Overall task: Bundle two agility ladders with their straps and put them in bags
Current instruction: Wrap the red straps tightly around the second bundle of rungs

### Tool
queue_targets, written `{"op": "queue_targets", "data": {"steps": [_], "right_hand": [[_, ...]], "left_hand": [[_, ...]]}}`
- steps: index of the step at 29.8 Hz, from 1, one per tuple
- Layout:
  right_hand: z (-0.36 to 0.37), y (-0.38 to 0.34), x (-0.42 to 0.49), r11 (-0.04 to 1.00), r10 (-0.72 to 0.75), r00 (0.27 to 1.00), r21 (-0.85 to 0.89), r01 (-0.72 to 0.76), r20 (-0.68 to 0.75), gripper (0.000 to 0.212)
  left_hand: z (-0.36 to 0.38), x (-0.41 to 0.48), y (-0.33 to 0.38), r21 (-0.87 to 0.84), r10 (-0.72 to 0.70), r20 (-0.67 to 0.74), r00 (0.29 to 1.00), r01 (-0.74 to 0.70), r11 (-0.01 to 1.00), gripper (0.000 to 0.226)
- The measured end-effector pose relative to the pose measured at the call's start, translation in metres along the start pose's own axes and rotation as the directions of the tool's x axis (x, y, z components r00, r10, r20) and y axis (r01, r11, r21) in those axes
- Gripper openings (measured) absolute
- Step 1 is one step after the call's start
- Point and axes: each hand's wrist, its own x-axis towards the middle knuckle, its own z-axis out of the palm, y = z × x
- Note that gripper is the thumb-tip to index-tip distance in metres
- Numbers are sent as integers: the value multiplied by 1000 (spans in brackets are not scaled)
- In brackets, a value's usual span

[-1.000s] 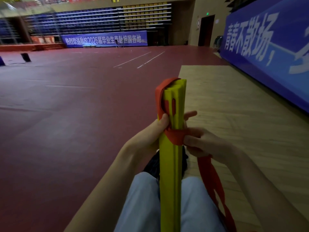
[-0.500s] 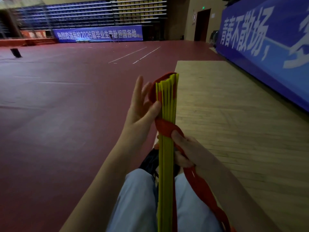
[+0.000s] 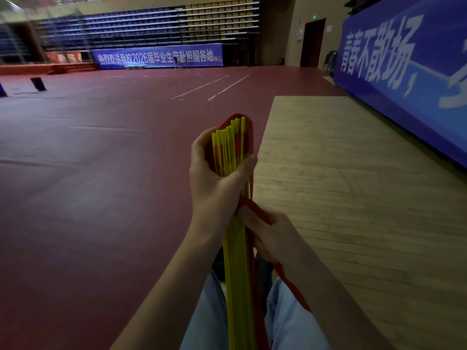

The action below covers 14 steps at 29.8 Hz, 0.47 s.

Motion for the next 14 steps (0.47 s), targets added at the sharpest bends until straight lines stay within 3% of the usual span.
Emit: {"op": "queue_targets", "data": {"steps": [6, 14], "right_hand": [[2, 7, 5, 998, -42, 997, -44, 40, -60, 36], [6, 0, -1, 988, -74, 996, -139, 68, -39, 9]], "left_hand": [[-3, 1, -2, -29, 34, -35, 999, -35, 999, 52], [-5, -7, -1, 20, -31, -5, 999, 31, 999, 46]]}}
